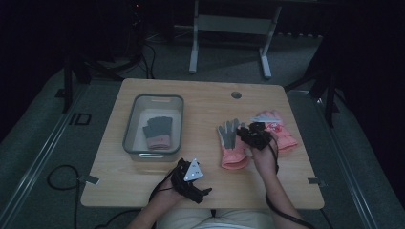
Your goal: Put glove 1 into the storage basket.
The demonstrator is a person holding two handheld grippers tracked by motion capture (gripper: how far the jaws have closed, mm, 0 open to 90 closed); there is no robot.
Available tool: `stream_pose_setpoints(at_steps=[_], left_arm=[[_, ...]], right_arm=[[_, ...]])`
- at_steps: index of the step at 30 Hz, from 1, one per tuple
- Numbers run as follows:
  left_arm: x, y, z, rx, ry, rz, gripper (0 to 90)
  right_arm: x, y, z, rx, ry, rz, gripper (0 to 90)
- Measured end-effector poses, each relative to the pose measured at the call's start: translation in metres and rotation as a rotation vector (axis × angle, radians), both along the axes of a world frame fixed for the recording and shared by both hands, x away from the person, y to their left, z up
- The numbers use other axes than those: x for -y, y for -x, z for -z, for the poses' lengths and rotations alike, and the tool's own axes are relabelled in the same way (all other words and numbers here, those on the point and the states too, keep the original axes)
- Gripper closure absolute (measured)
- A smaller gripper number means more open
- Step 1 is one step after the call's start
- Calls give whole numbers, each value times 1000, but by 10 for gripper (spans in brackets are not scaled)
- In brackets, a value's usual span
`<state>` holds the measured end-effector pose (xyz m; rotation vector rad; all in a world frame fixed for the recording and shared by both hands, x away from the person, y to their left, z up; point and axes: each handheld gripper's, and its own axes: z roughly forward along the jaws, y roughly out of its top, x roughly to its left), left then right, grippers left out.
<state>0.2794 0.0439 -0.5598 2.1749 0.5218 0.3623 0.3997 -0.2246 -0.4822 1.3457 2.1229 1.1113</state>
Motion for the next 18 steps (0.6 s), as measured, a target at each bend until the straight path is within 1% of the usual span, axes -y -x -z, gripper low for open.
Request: stream_pose_setpoints(at_steps=[1, 2, 3, 5, 6, 7, 9, 10, 11, 13, 14, 15, 16, 18], left_arm=[[0, 0, 0, 0, 3, 1, 1], [0, 0, 0, -2, 6, 0, 1], [0, 0, 0, -7, 4, -1, 1], [-1, 0, 0, -11, 11, -1, 1], [-1, 0, 0, -14, 17, -4, 1], [-2, 0, 0, -15, 18, -5, 1], [-2, 0, 1, -11, 16, -7, 1], [-1, 0, 1, -8, 14, -7, 1], [-1, 0, 1, -5, 7, -5, 1], [0, 1, 1, -1, 2, -4, 1], [0, 1, 1, -2, 1, -4, 1], [0, 0, 1, -2, 2, -4, 1], [0, 0, 1, -2, 4, -5, 1], [-1, 0, 1, -3, 6, -5, 1]], right_arm=[[8, -1, -4, 21, -1, -16, 734], [18, -1, -7, 40, 12, -24, 726], [27, -1, -9, 55, 34, -17, 720], [49, 0, -11, 74, 57, -22, 721], [60, 0, -11, 79, 82, -2, 728], [72, -1, -11, 77, 98, 20, 731], [96, -3, -11, 69, 98, 57, 730], [107, -5, -12, 65, 106, 74, 729], [117, -8, -12, 66, 112, 79, 725], [132, -13, -13, 67, 128, 71, 713], [137, -17, -12, 59, 142, 74, 705], [146, -26, -10, 41, 156, 55, 682], [146, -26, -10, 41, 156, 55, 682], [149, -34, -6, 22, 161, 44, 645]])
